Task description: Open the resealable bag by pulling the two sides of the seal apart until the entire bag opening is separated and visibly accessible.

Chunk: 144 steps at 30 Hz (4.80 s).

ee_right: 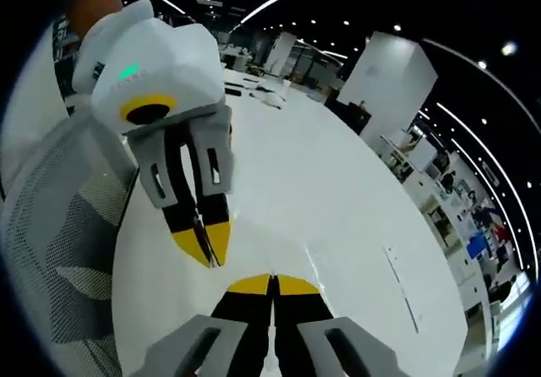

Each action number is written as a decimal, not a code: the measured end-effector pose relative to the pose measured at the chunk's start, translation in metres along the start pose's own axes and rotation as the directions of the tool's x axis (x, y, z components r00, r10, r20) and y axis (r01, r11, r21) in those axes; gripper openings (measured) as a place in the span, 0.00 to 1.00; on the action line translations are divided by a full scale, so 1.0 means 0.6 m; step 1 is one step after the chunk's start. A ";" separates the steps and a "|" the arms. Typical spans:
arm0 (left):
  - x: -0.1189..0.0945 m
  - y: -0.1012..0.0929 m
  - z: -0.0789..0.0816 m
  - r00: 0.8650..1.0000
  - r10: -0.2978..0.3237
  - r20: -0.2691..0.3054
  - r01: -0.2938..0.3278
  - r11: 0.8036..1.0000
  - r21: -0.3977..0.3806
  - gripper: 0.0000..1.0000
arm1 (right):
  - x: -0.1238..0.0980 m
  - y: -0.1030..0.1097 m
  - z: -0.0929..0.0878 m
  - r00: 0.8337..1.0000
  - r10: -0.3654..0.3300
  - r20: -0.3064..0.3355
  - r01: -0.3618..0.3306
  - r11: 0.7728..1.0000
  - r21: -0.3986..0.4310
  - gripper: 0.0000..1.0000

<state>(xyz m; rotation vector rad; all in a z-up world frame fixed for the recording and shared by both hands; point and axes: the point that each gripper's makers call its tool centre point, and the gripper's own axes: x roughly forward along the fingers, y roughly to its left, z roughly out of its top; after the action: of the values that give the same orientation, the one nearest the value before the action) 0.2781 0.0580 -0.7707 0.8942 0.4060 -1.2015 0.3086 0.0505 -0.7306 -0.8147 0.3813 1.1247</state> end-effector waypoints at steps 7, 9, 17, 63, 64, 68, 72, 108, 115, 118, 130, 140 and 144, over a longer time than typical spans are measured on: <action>-0.002 0.009 0.008 1.000 0.014 0.007 -0.014 1.000 -0.003 0.00 | -0.009 -0.016 0.023 0.997 -0.054 0.049 0.056 0.997 -0.046 0.00; -0.001 0.011 0.008 1.000 0.015 0.005 -0.015 1.000 -0.005 0.00 | -0.009 -0.017 0.024 0.997 -0.054 0.049 0.056 0.998 -0.042 0.00; -0.002 0.011 0.004 1.000 0.014 -0.001 -0.014 1.000 -0.006 0.00 | -0.008 -0.017 0.021 0.997 -0.055 0.045 0.057 0.997 -0.048 0.00; -0.030 -0.015 -0.044 0.996 0.085 0.013 -0.080 0.976 -0.204 0.22 | 0.058 0.031 -0.078 0.993 0.006 -0.115 -0.008 1.000 -0.014 0.00; -0.030 -0.017 -0.049 0.996 0.089 0.010 -0.084 0.972 -0.217 0.23 | 0.060 0.029 -0.080 0.993 -0.004 -0.117 0.001 1.000 -0.028 0.00; -0.030 -0.028 -0.060 0.996 0.089 -0.004 -0.087 0.968 -0.236 0.25 | 0.064 0.024 -0.082 0.993 -0.013 -0.119 0.008 0.999 -0.046 0.00; -0.034 -0.039 -0.067 0.996 0.089 -0.010 -0.089 0.963 -0.253 0.24 | 0.071 0.020 -0.094 0.990 -0.014 -0.137 0.005 0.998 -0.063 0.00; -0.045 -0.044 -0.107 0.994 0.092 -0.057 -0.106 0.940 -0.324 0.21 | 0.087 0.045 -0.096 0.993 0.061 -0.096 -0.040 0.977 0.209 0.25; -0.048 -0.040 -0.108 0.993 0.099 -0.059 -0.113 0.938 -0.328 0.22 | 0.077 0.057 -0.100 0.992 0.087 -0.089 -0.062 0.965 0.255 0.28; -0.047 -0.041 -0.111 0.993 0.100 -0.062 -0.115 0.935 -0.336 0.23 | 0.072 0.058 -0.101 0.993 0.085 -0.084 -0.059 0.962 0.267 0.32; -0.048 -0.041 -0.123 0.992 0.104 -0.079 -0.127 0.902 -0.413 0.38 | 0.058 0.050 -0.091 1.000 0.012 -0.011 -0.007 0.925 0.379 0.62; -0.053 -0.046 -0.128 0.990 0.115 -0.082 -0.140 0.870 -0.472 0.51 | 0.041 0.060 -0.102 0.999 -0.040 0.011 0.031 0.893 0.449 0.73; -0.058 -0.048 -0.126 0.989 0.123 -0.077 -0.145 0.845 -0.514 0.61 | 0.031 0.066 -0.082 0.994 -0.060 0.094 0.001 0.843 0.537 0.93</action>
<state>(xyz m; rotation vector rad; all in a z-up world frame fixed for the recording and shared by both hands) 0.2529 0.1360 -0.8033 0.4657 0.6551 -0.8774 0.2861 0.0334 -0.7903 -0.2593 0.5600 0.9566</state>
